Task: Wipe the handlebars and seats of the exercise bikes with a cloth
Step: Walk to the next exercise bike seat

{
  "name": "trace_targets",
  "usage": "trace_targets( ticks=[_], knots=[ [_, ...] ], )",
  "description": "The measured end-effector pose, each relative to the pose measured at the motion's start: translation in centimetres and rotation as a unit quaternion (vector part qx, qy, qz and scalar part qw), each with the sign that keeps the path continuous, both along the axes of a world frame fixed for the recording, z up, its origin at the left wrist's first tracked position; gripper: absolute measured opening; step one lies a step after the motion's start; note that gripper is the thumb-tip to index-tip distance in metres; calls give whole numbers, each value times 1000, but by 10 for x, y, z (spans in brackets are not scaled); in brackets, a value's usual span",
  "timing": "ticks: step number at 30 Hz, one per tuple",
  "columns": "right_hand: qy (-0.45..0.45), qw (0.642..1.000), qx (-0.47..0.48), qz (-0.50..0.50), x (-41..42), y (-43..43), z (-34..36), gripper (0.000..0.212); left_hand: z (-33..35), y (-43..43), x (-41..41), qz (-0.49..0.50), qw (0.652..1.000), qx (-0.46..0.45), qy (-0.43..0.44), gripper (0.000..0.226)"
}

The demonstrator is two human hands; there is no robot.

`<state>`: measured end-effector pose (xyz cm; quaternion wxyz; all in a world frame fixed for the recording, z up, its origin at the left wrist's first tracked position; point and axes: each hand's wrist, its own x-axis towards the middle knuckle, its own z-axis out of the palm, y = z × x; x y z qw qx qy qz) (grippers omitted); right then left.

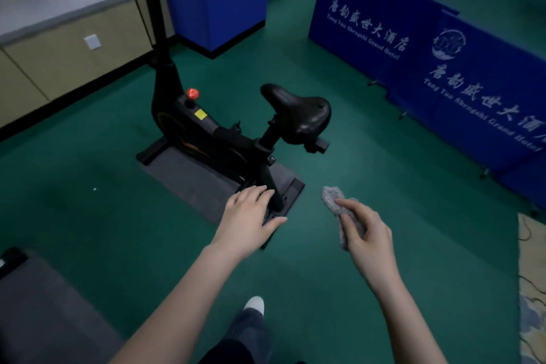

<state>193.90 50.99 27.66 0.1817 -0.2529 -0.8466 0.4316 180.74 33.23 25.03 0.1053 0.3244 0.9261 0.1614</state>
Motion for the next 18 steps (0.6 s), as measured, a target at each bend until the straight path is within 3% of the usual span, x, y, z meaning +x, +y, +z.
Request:
trace_targets(
  ticks=[9,18],
  knots=[
    [-22,998,-60,-22,-36,60,-14,32,-6,62,-61,5,999,-11,-31,71],
    [-15,996,-89,15,-69,188,-18,32,-7,170,-85,73,997,-1,-31,73]
  ],
)
